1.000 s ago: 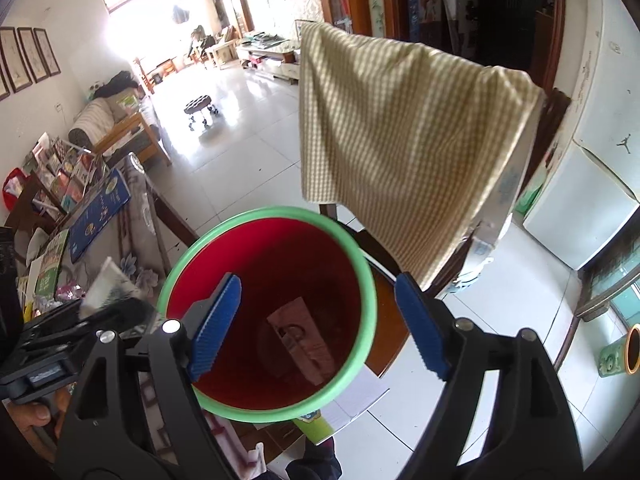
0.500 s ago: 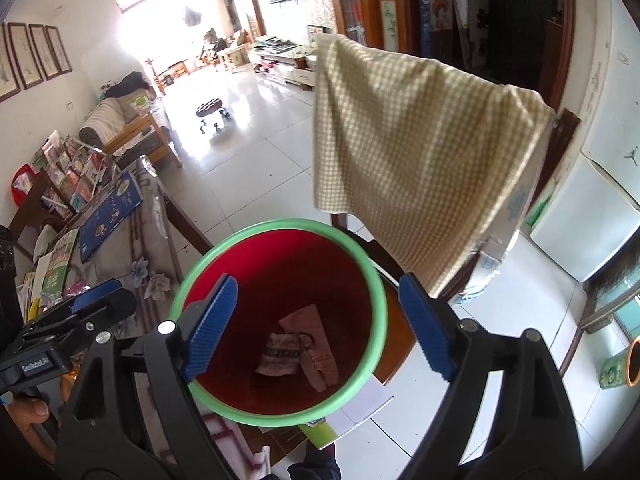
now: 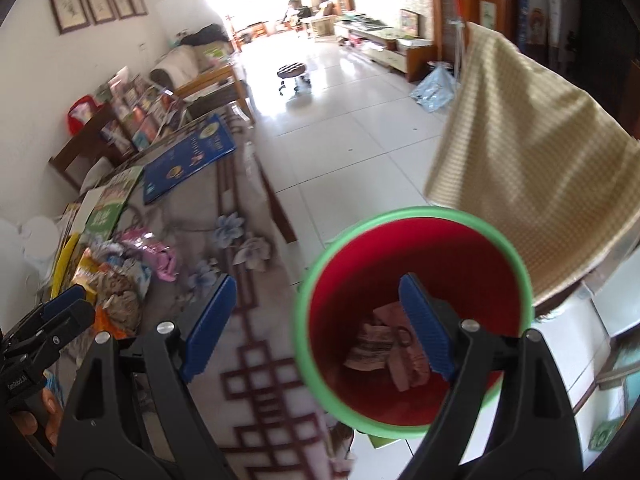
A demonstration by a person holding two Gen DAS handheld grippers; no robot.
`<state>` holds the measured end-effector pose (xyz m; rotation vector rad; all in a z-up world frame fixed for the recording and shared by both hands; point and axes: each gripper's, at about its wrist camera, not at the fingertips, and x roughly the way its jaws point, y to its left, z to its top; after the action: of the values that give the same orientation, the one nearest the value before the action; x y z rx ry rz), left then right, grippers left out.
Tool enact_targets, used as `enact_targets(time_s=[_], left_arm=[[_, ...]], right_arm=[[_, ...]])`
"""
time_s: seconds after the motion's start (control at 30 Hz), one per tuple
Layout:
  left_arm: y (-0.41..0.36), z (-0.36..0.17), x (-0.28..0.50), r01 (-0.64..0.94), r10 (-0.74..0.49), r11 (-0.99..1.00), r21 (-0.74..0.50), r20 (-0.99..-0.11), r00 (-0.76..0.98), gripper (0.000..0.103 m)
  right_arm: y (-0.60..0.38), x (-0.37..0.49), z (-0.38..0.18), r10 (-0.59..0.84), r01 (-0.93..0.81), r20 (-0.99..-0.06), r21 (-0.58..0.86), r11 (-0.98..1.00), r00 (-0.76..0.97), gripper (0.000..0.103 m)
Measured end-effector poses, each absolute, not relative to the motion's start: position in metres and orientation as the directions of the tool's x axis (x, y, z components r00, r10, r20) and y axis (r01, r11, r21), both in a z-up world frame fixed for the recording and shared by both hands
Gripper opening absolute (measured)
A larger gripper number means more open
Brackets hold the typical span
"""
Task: Collect trash
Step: 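Move both open tools back over the trash on the table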
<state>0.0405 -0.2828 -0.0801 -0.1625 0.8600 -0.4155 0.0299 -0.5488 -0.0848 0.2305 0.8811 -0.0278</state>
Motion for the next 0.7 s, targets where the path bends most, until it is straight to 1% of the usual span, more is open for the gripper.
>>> enact_targets(time_s=[0.3, 0.47, 0.57, 0.7], left_arm=[[-0.146, -0.093, 0.032, 0.086, -0.248, 0.964, -0.253, -0.725, 0.642, 0.072], [-0.069, -0.111, 0.032, -0.023, -0.139, 0.98, -0.199, -0.761, 0.634, 0.072], [-0.033, -0.121, 0.034, -0.08, -0.055, 0.988, -0.135, -0.776, 0.628, 0.072], [0.003, -0.135, 0.04, -0.113, 0.007, 0.991, -0.078, -0.793, 0.61, 0.072]], right_arm=[[-0.446, 0.045, -0.086, 0.143, 0.005, -0.78, 0.184, 0.983, 0.61, 0.082], [-0.394, 0.043, -0.09, 0.157, -0.018, -0.79, 0.182, 0.983, 0.592, 0.082], [-0.37, 0.04, -0.093, 0.154, -0.017, -0.799, 0.177, 0.984, 0.582, 0.082], [-0.34, 0.036, -0.096, 0.154, -0.017, -0.801, 0.178, 0.984, 0.579, 0.082]])
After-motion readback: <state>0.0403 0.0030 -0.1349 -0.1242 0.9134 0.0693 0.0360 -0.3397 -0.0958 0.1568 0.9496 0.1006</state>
